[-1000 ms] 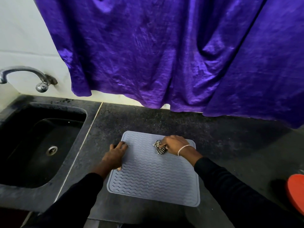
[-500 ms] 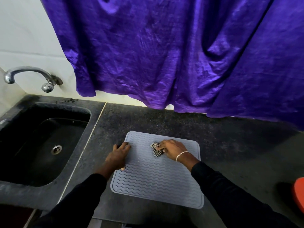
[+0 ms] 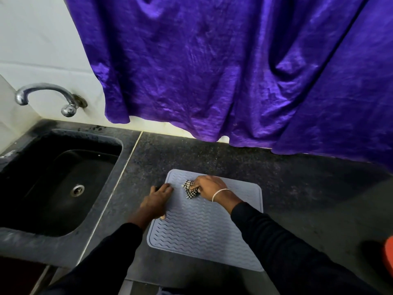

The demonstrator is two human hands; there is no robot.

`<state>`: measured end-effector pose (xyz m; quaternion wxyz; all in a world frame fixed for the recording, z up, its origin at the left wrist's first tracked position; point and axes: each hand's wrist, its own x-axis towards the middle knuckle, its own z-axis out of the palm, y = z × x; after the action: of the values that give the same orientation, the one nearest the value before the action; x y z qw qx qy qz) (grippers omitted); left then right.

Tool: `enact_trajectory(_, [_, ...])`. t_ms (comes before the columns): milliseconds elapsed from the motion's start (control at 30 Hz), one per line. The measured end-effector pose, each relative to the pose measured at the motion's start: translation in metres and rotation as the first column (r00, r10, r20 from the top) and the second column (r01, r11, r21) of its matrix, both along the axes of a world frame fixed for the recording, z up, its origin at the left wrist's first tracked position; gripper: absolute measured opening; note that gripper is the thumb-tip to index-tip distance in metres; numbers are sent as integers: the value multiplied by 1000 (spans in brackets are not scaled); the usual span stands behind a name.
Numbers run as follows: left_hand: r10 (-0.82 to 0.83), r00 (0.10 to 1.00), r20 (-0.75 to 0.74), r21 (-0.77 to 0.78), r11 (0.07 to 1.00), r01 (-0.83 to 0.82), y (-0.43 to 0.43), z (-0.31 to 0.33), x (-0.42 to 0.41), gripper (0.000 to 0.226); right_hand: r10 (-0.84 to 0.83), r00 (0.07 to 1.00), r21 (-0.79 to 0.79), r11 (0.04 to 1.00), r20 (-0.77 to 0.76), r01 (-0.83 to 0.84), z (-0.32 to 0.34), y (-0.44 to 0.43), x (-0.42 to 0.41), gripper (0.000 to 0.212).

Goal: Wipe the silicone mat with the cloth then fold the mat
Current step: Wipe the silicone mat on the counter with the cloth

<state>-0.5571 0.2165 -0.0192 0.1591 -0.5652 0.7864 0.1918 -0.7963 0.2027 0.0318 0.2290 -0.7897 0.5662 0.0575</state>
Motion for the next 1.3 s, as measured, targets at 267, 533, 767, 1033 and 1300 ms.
enact_trajectory(267, [-33, 999, -21, -1, 999, 33, -1, -3, 8, 89, -55, 998, 49, 997, -41, 57, -9, 17, -35, 44])
enact_trajectory(533, [-58, 997, -55, -17, 998, 57, -1, -3, 13, 81, -13, 999, -25, 1000, -35, 12, 16, -1, -7, 46])
enact_trajectory(767, [-63, 994, -94, -22, 998, 61, 1, -6, 17, 85, -12, 1000, 39, 999, 9, 11, 4, -2, 29, 50])
enact_trajectory(1033, [-37, 996, -81, 9, 999, 38, 1, -11, 22, 102, -25, 1000, 39, 999, -19, 26, -3, 14, -8, 49])
enact_trajectory(1300, [-66, 996, -62, 20, 998, 68, -5, -10, 19, 92, -15, 1000, 27, 1000, -13, 15, 10, -9, 25, 45])
